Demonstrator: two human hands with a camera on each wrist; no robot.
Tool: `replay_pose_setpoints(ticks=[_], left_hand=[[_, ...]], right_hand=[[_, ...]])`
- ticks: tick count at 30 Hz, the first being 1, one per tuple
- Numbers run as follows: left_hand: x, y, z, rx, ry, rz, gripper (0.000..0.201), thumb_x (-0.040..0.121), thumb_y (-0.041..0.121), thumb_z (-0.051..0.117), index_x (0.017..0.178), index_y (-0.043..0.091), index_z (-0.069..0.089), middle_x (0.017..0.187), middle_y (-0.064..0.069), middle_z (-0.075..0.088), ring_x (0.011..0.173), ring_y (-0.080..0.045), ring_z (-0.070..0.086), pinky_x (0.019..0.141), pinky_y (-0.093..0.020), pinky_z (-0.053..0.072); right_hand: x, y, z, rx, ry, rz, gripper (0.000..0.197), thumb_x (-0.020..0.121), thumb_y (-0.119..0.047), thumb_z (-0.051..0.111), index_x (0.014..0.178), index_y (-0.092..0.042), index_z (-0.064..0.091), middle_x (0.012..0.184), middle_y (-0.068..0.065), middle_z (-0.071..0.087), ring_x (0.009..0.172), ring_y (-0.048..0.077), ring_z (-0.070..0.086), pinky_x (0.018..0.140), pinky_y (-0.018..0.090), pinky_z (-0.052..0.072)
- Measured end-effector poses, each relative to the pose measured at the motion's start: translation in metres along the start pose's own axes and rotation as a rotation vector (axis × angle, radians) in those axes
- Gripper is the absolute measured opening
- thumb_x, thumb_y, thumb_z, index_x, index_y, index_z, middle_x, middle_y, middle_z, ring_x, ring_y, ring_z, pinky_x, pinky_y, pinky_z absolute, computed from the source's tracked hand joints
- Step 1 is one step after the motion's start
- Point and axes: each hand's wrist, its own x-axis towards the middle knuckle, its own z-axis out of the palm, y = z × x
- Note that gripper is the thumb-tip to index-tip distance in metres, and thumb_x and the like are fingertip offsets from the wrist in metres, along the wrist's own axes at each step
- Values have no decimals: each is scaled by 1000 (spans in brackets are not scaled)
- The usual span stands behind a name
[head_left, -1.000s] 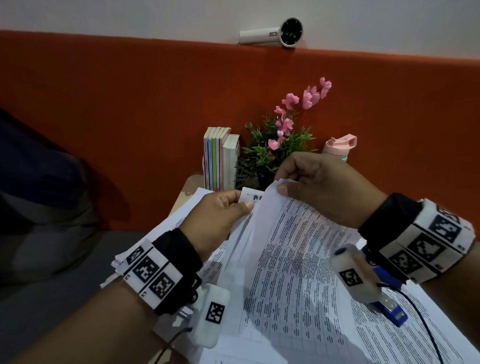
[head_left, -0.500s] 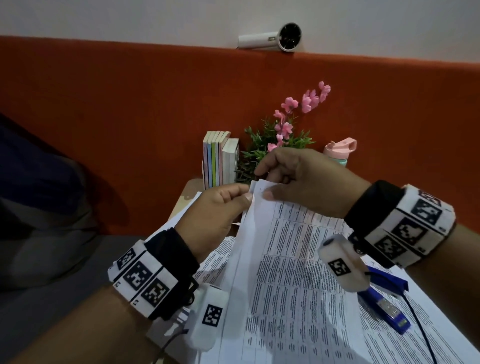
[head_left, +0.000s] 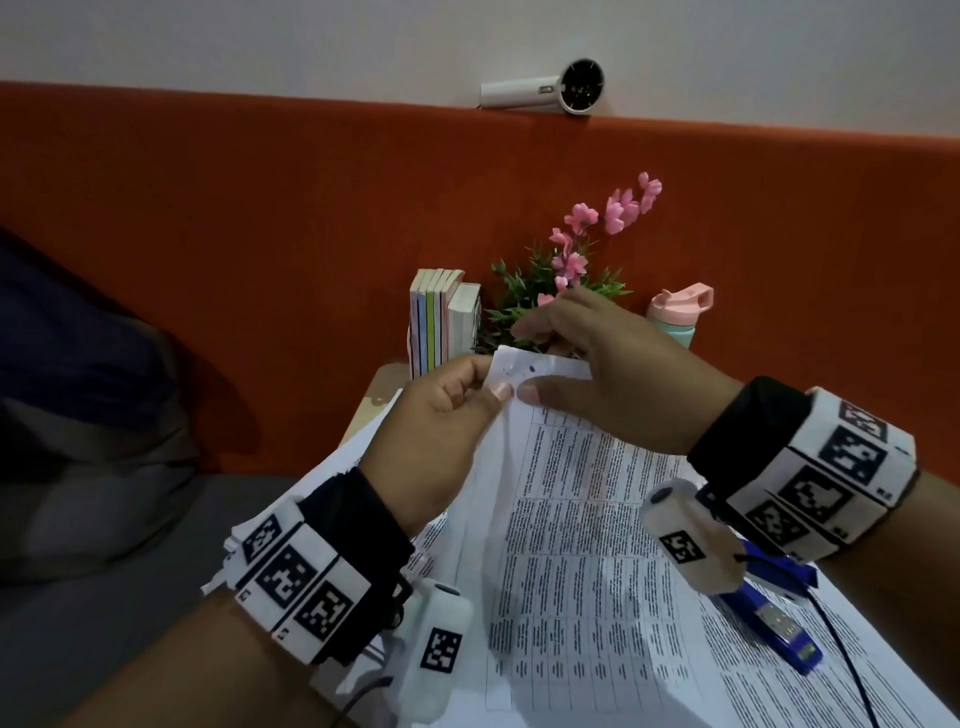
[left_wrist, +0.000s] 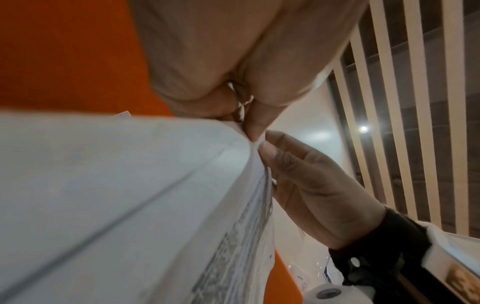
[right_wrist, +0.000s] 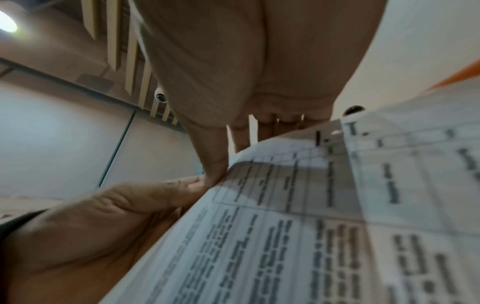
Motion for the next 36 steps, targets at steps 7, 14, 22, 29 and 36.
replay_pose_setpoints(ticks=[7, 14, 22, 29, 36], left_hand=[[-8, -15, 7, 119, 73, -23, 12, 103, 33, 48, 105, 25, 56, 86, 14, 68, 79, 0, 65, 74, -26, 54], [-8, -20, 2, 279, 142, -9, 35, 100, 42, 42, 108, 11, 56, 97, -12, 62, 89, -29, 62, 85, -50, 52], [-11, -20, 15, 282, 81, -44, 20, 106, 29, 40, 113, 27, 59, 105, -3, 67, 101, -21, 63, 94, -50, 50], [-15, -18, 18, 340, 65, 10, 43, 99, 47, 37, 110, 9, 53, 105, -22, 60, 95, -32, 59, 88, -57, 47], [-14, -17, 16, 322, 38, 10, 35, 103, 43, 41, 106, 10, 52, 91, -18, 59, 77, -26, 58, 71, -45, 49]], right_hand=[[0, 0, -6, -83, 23, 65, 17, 100, -39, 49, 88, -29, 43, 74, -15, 45, 63, -3, 44, 54, 15, 29], [-4, 17, -13, -20, 121, 120, 38, 93, -52, 52, 119, -25, 50, 102, -11, 59, 92, 5, 57, 78, 25, 50], [-12, 11, 2, -107, -138, 101, 61, 100, -46, 41, 154, -25, 20, 158, -5, 31, 142, 14, 33, 112, 31, 32], [2, 4, -1, -134, -56, 47, 23, 106, -32, 35, 86, -24, 43, 79, 3, 53, 70, 23, 50, 64, 41, 43], [7, -5, -7, -156, -72, 3, 28, 105, -33, 35, 77, -32, 31, 70, 0, 45, 59, 17, 40, 58, 36, 38]])
